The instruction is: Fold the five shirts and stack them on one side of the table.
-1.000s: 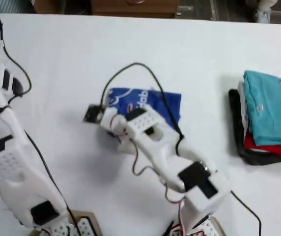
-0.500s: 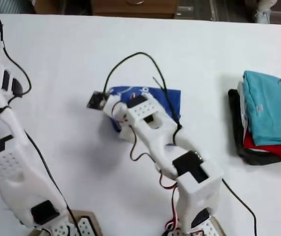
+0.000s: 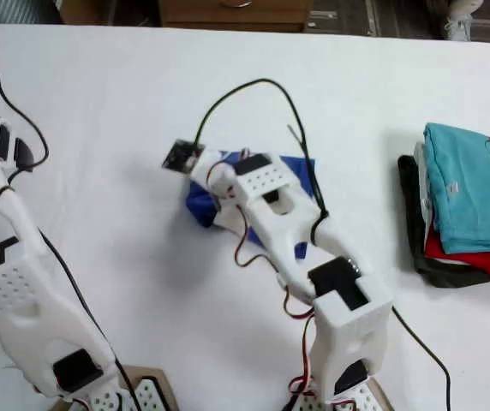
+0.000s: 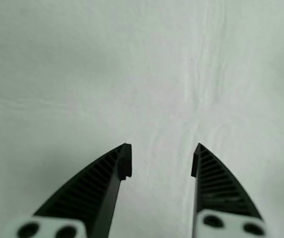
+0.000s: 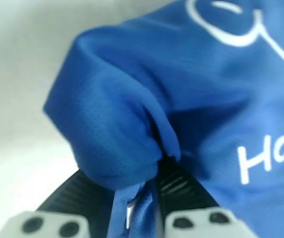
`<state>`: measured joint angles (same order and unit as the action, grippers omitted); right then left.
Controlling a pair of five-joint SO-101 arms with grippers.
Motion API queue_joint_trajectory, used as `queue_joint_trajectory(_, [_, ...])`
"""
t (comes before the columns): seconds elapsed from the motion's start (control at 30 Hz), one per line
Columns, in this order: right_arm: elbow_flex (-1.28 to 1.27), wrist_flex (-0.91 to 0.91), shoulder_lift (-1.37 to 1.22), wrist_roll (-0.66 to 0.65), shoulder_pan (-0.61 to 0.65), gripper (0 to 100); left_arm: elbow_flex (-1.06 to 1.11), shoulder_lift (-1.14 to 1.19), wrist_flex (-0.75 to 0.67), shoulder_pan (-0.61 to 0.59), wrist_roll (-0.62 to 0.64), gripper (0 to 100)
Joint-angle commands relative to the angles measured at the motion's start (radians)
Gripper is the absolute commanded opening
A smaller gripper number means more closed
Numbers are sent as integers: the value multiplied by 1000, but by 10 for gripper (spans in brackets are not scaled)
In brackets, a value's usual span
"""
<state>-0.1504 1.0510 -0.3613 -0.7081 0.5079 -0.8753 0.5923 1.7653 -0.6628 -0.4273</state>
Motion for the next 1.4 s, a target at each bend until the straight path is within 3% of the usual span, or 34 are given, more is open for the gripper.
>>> queue_joint_trajectory(0.0, [109, 76, 62, -6, -62, 19, -4, -60, 14, -8, -11, 222])
queue_joint_trajectory(0.43, [420, 348, 352, -8, -208, 19, -2, -55, 12, 54, -9, 222])
queue_joint_trajectory(1.1, [850, 360, 390, -155, -860, 19, 41, 41, 12, 114, -6, 222])
queue_joint_trajectory(1.37, [876, 269, 375, -216, -1104, 19, 39, 69, -8, 126, -11, 222])
